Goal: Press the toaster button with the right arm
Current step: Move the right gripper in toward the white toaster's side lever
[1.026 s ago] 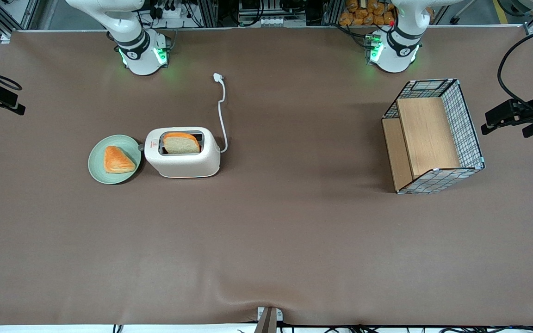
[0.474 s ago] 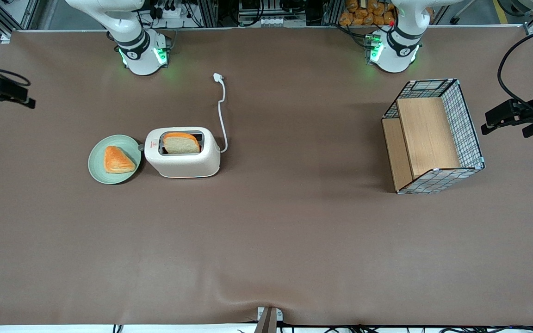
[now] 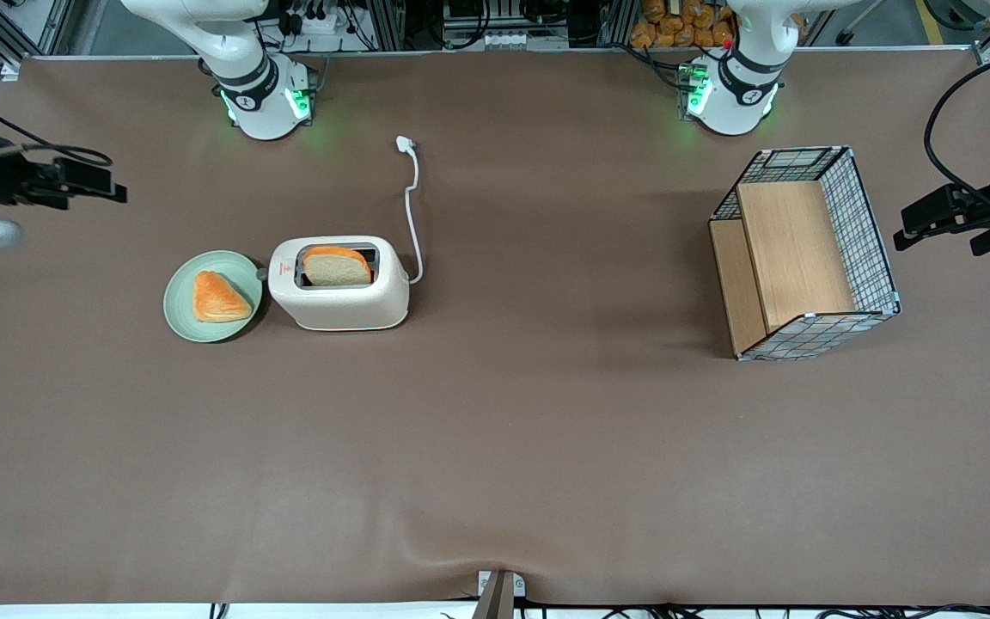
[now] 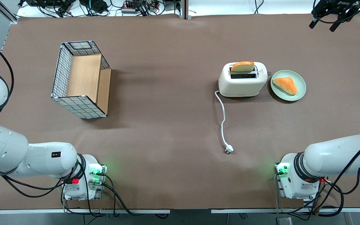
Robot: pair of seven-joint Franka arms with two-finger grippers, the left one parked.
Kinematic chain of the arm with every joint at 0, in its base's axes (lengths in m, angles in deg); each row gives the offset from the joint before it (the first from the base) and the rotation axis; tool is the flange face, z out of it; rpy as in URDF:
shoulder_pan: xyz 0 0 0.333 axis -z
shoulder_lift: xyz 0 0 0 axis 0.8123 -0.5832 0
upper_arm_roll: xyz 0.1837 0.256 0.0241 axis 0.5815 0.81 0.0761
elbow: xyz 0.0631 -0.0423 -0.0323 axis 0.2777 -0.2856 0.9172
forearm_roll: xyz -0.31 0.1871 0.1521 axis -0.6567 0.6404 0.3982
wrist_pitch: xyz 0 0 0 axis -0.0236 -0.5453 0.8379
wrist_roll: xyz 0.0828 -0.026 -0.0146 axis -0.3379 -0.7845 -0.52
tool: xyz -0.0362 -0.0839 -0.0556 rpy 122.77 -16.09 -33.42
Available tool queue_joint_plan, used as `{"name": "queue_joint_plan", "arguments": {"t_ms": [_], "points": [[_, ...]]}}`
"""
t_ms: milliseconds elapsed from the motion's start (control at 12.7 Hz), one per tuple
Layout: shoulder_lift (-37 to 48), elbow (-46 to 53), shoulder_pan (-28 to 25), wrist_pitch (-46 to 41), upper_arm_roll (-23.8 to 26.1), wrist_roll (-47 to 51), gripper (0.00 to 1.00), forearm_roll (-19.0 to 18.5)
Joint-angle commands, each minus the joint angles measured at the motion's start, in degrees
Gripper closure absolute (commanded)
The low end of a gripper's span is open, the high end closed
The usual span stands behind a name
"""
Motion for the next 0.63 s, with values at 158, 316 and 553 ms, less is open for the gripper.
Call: {"name": "queue_joint_plan", "arguments": {"t_ms": [158, 316, 553], "points": [[0.06, -7.96, 0.48, 4.66, -0.23, -0.45, 0.0, 5.55], [-0.29, -11.48, 1.01, 6.51, -0.23, -0.54, 0.28, 8.63], [-0.81, -16.05, 1.01, 10.2, -0.14, -1.06, 0.94, 11.71]]}}
